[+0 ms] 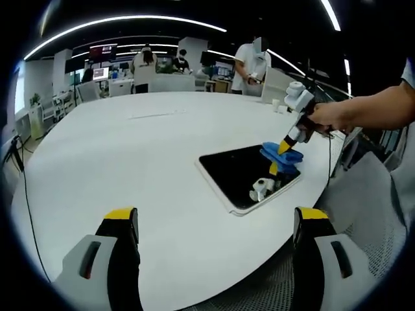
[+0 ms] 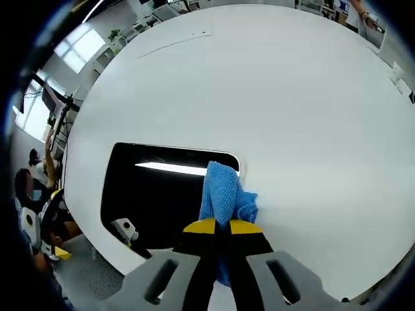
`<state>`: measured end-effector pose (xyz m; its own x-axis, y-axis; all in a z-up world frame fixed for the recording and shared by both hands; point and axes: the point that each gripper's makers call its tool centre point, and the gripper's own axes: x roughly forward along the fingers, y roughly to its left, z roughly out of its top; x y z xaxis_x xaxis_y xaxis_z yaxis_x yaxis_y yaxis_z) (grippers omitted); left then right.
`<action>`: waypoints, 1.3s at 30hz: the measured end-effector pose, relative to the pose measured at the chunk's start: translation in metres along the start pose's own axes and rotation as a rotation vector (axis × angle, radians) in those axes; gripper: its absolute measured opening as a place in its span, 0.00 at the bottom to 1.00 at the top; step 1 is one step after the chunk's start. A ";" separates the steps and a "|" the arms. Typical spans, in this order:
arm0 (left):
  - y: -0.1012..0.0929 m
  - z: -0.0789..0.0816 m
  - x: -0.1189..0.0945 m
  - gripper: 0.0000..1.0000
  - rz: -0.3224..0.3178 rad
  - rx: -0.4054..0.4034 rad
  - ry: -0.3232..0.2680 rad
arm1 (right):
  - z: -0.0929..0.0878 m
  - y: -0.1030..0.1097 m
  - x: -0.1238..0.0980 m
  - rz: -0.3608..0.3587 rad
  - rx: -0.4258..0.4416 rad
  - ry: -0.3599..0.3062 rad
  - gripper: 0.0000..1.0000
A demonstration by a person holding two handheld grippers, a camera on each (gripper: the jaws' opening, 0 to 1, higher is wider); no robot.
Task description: Wipe the mirror surface with the cleaning cloth until all visible marks leave the cleaned area.
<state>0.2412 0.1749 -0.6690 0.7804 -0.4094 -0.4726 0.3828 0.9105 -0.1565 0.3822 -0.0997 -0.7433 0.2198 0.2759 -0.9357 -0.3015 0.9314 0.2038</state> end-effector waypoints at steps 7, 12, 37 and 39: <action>0.002 -0.004 0.001 0.99 0.007 0.000 0.023 | 0.014 0.002 0.002 -0.035 -0.015 -0.011 0.00; 0.001 -0.006 0.001 0.99 0.008 0.015 0.036 | 0.019 0.000 0.004 -0.055 -0.024 -0.014 0.00; 0.002 -0.002 0.001 0.99 0.012 0.016 0.013 | 0.045 -0.002 0.005 -0.064 -0.046 -0.087 0.00; 0.000 -0.005 0.002 0.99 0.001 -0.003 0.029 | 0.044 0.000 0.003 -0.071 -0.040 -0.097 0.00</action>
<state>0.2406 0.1747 -0.6747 0.7657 -0.4070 -0.4980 0.3812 0.9108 -0.1584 0.4233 -0.0883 -0.7336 0.3303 0.2331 -0.9146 -0.3182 0.9398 0.1246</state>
